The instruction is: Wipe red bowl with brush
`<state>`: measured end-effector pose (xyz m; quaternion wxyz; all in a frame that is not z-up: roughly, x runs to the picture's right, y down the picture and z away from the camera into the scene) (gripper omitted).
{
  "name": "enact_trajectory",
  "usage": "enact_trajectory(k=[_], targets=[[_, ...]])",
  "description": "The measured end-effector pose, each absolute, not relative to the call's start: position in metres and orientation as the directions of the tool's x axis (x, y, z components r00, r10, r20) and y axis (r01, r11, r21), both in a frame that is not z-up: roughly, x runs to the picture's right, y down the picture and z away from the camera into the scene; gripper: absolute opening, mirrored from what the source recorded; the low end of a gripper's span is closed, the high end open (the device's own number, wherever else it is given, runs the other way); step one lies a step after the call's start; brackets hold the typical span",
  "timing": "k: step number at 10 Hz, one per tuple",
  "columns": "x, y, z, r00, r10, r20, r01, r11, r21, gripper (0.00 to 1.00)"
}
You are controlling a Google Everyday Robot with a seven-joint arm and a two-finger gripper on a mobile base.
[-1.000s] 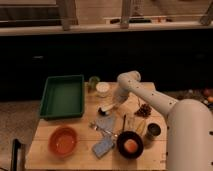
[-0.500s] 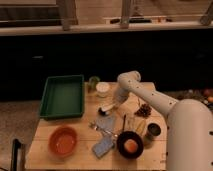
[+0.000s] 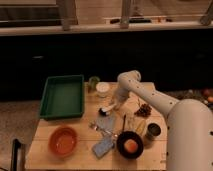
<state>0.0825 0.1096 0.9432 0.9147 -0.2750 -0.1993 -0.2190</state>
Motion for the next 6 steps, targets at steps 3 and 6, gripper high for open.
enact_trajectory(k=[3,6], targets=[[0.085,0.111,0.942,0.826,-0.292,0.483,0.511,0.75,-0.42,0.8],[0.093,0.097,0.926,0.83,-0.322,0.455,0.515,0.755,-0.407,0.8]])
